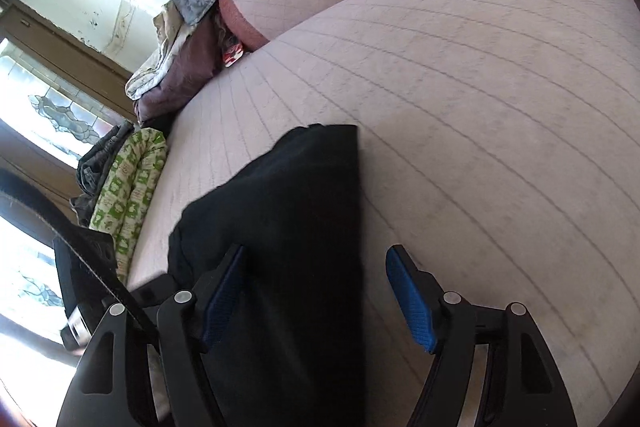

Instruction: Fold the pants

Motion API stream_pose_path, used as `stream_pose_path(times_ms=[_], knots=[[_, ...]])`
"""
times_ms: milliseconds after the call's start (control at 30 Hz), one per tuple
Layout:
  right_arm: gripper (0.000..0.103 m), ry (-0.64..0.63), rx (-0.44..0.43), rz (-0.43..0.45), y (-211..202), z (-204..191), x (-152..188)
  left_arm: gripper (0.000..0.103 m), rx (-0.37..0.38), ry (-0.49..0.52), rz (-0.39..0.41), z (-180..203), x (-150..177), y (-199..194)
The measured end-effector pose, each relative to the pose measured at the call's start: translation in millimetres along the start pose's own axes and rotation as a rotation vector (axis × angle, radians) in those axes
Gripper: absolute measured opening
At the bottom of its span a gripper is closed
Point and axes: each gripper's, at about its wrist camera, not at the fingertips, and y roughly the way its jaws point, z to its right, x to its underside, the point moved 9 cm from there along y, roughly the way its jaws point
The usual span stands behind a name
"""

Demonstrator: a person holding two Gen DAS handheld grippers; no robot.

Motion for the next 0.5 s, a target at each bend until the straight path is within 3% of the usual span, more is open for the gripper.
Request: stream_pose_path(times_ms=[33, 100, 167, 333, 500], knots=[[0.060, 0.023, -0.029, -0.019, 3, -2, 1, 0.049, -0.009, 0.005, -0.005, 0, 1, 0], [0.054, 0.034, -0.038, -0.020, 1, -4, 1, 0.038, 0.017, -0.030, 0.011, 1, 1, -4], [0.041, 0.039, -0.059, -0.019, -7, -8, 2, 0.035, 0.036, -0.042, 0.029, 6, 0, -10], [0.033, -0.043, -0.067, 0.010, -34, -31, 1, 0.032, -0.026, 0.054, 0.065, 45, -3, -20], [0.033, -0.133, -0.064, 0.085, -70, -47, -9, 0.031, -0.005, 0.046, 0.044, 73, -17, -8]])
